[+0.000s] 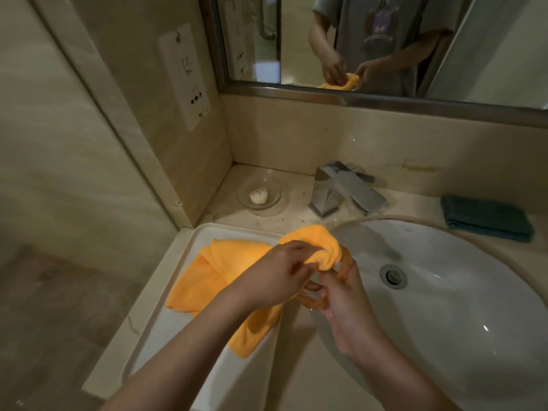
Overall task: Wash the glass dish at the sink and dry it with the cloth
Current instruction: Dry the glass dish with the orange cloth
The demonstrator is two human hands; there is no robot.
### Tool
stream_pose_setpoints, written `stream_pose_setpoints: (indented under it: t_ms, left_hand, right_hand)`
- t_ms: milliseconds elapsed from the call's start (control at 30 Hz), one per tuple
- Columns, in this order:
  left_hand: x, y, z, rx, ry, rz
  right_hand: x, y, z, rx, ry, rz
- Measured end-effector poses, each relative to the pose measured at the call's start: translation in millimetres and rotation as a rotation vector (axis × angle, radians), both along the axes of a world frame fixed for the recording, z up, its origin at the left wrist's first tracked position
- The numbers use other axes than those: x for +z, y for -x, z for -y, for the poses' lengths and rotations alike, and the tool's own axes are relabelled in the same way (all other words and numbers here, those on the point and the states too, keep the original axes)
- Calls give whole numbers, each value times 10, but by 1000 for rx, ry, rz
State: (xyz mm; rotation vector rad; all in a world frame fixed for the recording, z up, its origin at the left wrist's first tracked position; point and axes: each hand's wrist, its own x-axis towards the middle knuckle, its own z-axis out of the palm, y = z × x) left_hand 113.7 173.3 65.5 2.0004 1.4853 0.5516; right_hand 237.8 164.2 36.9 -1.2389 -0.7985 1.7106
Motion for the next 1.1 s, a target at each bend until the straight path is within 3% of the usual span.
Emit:
stream_pose_setpoints:
  t_ms: [200, 300, 567, 733, 933, 1100]
  left_hand:
    - [-6, -266, -144, 287, 24, -226]
    - [22, -294, -246, 387, 103, -252]
    - [139, 78, -527, 515, 562, 86]
    - [173, 206, -554, 431, 709, 182]
    - [117, 230, -510, 493, 570, 366]
    - [105, 162, -408, 527, 442, 411]
  right_hand:
    - [-41, 119, -30, -50, -120, 265]
    - [-37, 126, -53, -24, -198, 378]
    - [20, 156, -103, 93, -391, 571]
    - [4, 203, -113, 168, -500, 619]
    - [68, 216, -237, 248, -570, 478]
    - [105, 149, -374, 326, -503, 220]
